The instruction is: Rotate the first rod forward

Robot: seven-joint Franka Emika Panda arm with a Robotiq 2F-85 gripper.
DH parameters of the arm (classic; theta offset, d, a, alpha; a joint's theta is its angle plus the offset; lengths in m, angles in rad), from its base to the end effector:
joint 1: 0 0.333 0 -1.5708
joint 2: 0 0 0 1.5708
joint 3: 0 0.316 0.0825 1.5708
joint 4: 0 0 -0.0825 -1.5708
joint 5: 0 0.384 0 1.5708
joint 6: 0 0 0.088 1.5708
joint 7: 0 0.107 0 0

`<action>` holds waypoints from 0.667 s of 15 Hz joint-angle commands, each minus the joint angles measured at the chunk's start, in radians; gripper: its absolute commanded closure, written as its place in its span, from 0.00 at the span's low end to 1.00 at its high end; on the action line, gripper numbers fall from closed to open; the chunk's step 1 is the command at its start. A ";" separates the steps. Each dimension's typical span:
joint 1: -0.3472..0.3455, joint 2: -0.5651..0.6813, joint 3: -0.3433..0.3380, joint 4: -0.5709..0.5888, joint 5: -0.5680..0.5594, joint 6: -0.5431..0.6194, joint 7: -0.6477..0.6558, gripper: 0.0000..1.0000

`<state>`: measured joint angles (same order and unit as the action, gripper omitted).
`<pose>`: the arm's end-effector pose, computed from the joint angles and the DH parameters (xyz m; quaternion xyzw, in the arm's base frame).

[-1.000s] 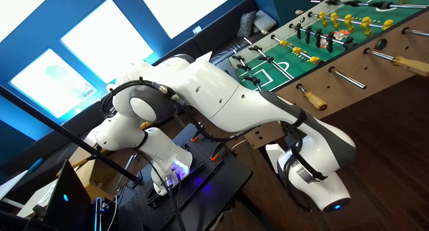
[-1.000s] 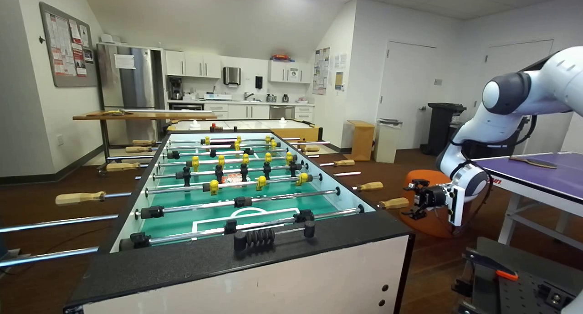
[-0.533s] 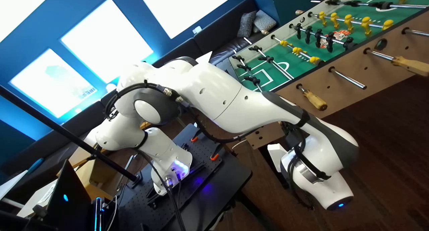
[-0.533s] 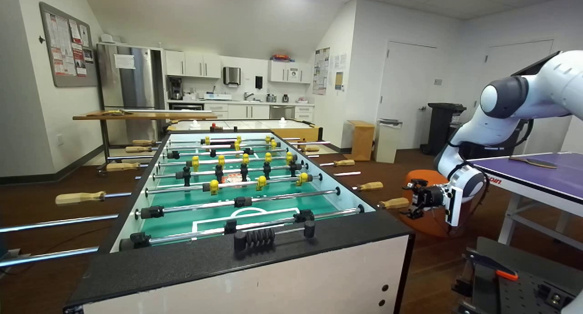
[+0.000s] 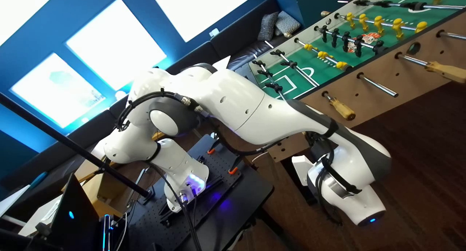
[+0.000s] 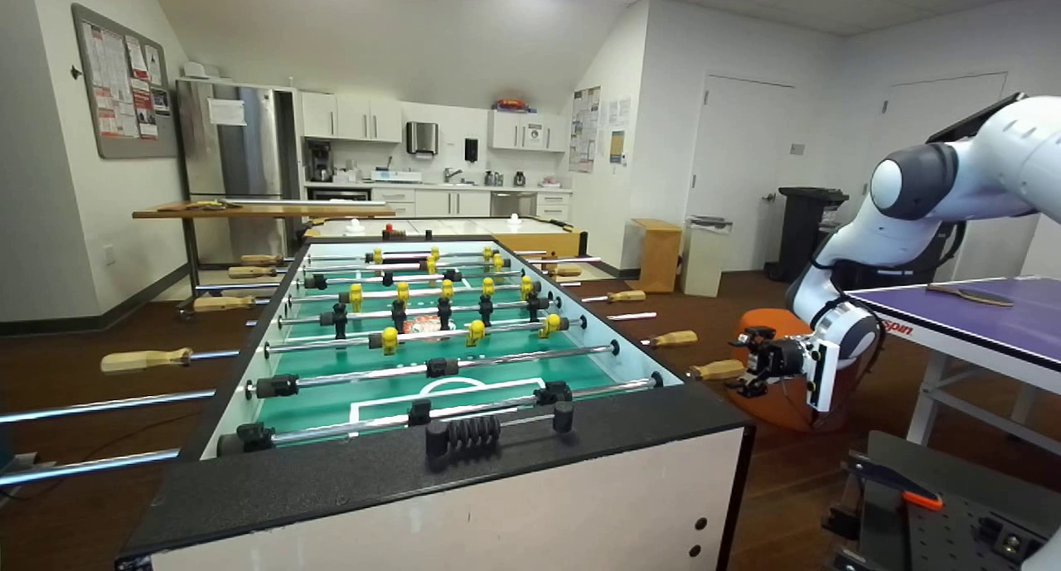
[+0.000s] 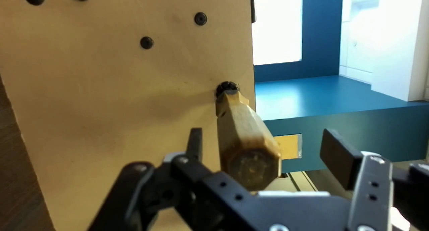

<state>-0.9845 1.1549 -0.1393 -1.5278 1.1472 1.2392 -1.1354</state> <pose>0.3396 -0.4283 0.0000 -0.6728 0.2088 -0.1580 0.6919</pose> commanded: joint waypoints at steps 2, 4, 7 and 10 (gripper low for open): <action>0.006 0.020 0.001 0.032 0.009 -0.036 0.003 0.49; 0.004 0.024 0.001 0.034 0.010 -0.035 0.005 0.64; 0.000 0.039 0.000 0.046 0.011 -0.033 0.007 0.84; 0.008 0.031 -0.008 0.047 -0.008 -0.047 0.054 0.85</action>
<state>-0.9810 1.1839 -0.1433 -1.5004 1.1414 1.2406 -1.1331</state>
